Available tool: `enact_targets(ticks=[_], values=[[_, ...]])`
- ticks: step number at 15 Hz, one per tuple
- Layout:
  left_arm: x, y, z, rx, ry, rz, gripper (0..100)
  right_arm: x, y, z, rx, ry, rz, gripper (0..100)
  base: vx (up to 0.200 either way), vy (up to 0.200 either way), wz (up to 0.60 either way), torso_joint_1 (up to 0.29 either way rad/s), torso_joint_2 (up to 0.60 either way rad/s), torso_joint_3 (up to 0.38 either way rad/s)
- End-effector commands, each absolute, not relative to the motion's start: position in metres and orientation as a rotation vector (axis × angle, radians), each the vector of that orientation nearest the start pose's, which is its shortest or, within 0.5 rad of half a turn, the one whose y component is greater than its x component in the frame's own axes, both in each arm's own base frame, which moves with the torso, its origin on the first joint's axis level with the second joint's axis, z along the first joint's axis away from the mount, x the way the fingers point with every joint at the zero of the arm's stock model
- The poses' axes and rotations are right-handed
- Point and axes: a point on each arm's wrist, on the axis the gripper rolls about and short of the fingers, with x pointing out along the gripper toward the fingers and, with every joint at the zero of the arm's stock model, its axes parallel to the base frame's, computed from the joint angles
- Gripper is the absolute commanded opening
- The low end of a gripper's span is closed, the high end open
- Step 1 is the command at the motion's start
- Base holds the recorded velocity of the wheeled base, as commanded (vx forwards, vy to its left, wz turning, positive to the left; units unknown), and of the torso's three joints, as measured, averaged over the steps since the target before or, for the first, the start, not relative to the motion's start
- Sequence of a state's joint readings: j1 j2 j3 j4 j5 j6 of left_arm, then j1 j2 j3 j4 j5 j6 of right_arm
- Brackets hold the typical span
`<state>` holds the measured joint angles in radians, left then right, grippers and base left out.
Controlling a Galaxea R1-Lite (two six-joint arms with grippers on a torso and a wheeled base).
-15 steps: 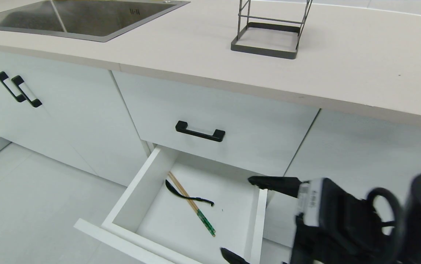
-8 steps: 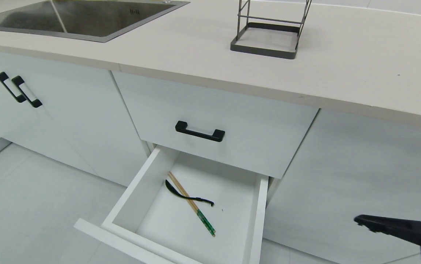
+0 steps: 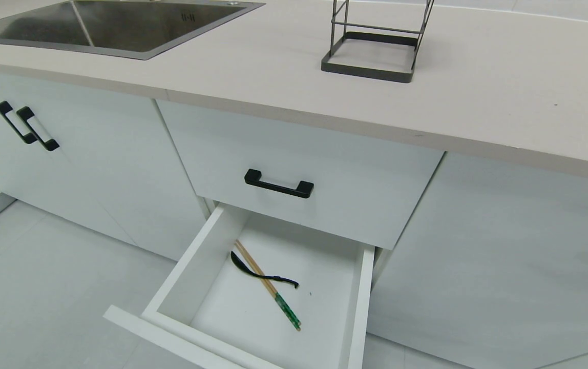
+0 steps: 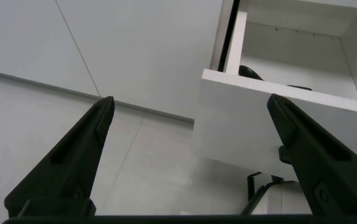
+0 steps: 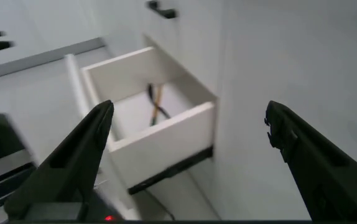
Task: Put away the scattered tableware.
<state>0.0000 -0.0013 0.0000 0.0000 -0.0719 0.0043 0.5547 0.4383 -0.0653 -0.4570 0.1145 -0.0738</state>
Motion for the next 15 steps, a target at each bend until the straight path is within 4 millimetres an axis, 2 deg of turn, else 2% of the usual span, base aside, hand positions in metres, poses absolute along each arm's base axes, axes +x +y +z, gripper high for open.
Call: enact_targets(ticks=[1, 2, 5, 11, 12, 13, 14, 15], values=[[-0.023, -0.002, 0.075, 0.005, 0.0, -0.072, 100, -0.001, 0.004, 0.136, -0.086, -0.189, 0.413, 100, 0.0, 0.0, 0.0, 0.0, 0.0, 0.0], [-0.023, -0.002, 0.075, 0.005, 0.0, -0.072, 100, -0.006, 0.004, 0.135, -0.099, -0.204, 0.329, 100, 0.0, 0.0, 0.0, 0.0, 0.0, 0.0], [-0.023, -0.002, 0.075, 0.005, 0.0, -0.072, 100, -0.019, 0.01, 0.124, -0.126, -0.223, 0.29, 100, 0.0, 0.0, 0.0, 0.0, 0.0, 0.0], [-0.023, -0.003, 0.077, 0.065, -0.019, -0.124, 100, -0.024, 0.009, 0.121, -0.12, -0.248, 0.408, 100, 0.0, 0.0, 0.0, 0.0, 0.0, 0.0], [-0.03, -0.003, 0.11, 0.057, -0.243, -0.126, 100, -0.023, 0.009, 0.11, -0.116, -0.23, 0.403, 100, 0.0, 0.0, 0.0, 0.0, 0.0, 0.0], [-0.036, -0.003, 0.151, 0.056, -0.38, -0.146, 100, -0.025, 0.009, 0.102, -0.116, -0.24, 0.386, 100, 0.0, 0.0, 0.0, 0.0, 0.0, 0.0], [-0.035, -0.003, 0.165, 0.059, -0.387, -0.161, 100, -0.027, 0.009, 0.099, -0.115, -0.235, 0.378, 100, 0.0, 0.0, 0.0, 0.0, 0.0, 0.0], [-0.033, -0.004, 0.189, 0.049, -0.357, -0.213, 100, -0.026, 0.008, 0.091, -0.1, -0.169, 0.359, 100, 0.0, 0.0, 0.0, 0.0, 0.0, 0.0]])
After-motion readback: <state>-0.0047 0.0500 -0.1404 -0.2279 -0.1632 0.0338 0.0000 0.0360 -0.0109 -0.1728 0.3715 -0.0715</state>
